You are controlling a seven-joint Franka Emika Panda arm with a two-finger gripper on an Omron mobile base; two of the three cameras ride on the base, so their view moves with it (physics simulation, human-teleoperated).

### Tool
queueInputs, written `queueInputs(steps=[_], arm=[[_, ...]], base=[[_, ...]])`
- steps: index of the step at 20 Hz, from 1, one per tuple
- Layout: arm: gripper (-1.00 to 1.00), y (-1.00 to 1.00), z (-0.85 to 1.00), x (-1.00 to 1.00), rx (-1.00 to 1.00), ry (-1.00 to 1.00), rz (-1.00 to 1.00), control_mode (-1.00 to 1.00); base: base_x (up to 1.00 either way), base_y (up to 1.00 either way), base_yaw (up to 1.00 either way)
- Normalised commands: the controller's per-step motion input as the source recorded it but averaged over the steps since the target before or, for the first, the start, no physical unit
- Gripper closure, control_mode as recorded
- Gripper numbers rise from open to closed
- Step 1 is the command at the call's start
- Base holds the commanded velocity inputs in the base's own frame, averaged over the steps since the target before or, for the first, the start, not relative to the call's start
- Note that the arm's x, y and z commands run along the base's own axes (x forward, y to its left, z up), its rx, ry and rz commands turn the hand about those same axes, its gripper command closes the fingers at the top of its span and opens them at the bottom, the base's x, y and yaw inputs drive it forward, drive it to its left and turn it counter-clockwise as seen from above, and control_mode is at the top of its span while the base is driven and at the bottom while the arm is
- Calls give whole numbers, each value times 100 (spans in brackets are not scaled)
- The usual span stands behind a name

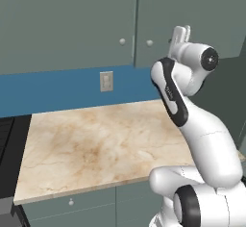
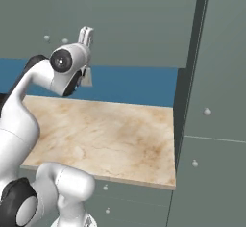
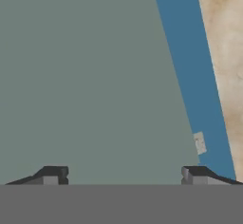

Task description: Close all open cabinet doors.

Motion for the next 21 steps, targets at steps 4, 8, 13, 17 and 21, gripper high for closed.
queueInputs(steps=[4, 8, 13, 17, 21], arm=[[-100, 0, 3, 42, 0, 18, -12, -100], [-100, 0, 1, 42, 0, 21, -14, -100], [-100, -10, 0, 37, 0, 19, -15, -100], [-100, -24, 0, 13, 1, 15, -14, -100], [-100, -18, 0, -9, 5, 10, -9, -100]], base=[[0, 0, 0], [0, 0, 0], [0, 0, 0], [0, 0, 0], [0, 0, 0]])
